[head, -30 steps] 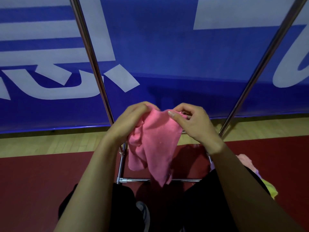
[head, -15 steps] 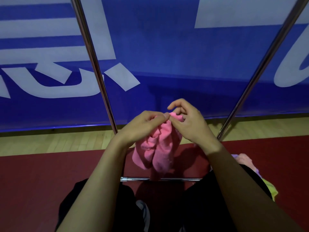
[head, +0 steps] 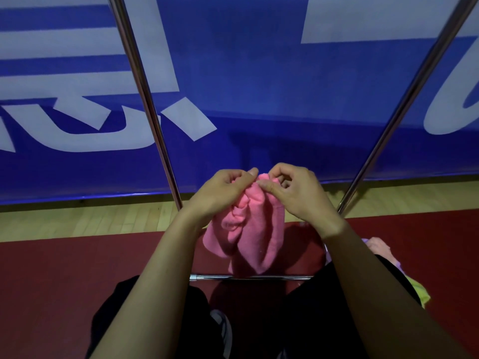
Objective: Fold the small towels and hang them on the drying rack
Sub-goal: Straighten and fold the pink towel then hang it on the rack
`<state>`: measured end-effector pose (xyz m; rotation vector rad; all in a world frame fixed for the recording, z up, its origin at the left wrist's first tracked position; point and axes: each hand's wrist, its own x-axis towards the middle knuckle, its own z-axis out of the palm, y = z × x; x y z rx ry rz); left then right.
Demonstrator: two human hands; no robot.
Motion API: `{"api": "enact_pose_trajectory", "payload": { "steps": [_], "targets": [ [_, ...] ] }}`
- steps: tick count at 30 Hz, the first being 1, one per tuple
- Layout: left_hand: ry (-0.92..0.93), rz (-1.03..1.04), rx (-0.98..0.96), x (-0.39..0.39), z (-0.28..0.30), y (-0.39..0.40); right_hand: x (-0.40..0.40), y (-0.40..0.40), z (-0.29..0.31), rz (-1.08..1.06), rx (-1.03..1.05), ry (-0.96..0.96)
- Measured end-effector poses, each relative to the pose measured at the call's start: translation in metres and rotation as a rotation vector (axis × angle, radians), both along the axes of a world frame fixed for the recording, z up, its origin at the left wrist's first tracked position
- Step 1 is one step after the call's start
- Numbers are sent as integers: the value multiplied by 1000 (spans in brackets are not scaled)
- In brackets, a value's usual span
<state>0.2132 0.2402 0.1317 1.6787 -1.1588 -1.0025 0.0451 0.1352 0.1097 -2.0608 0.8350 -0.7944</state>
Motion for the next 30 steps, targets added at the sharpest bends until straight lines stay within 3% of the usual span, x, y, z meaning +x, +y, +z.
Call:
{"api": "enact_pose_trajectory", "payload": {
  "steps": [7,12,18,22,30],
  "targets": [
    [45,-59,27,3,-1,2,3,0,-2,46,101,-46],
    [-59,-34,15,2,3,4,3,3,3,77,167,-92],
    [-137,65,-13,6,2,2,1,0,-1,123,223,-15],
    [-118,52,-72,6,3,3,-1,-2,-1,81,167,-38],
    [-125,-101,-13,4,-1,4,2,-2,-4,104,95,-7]
  ]
}}
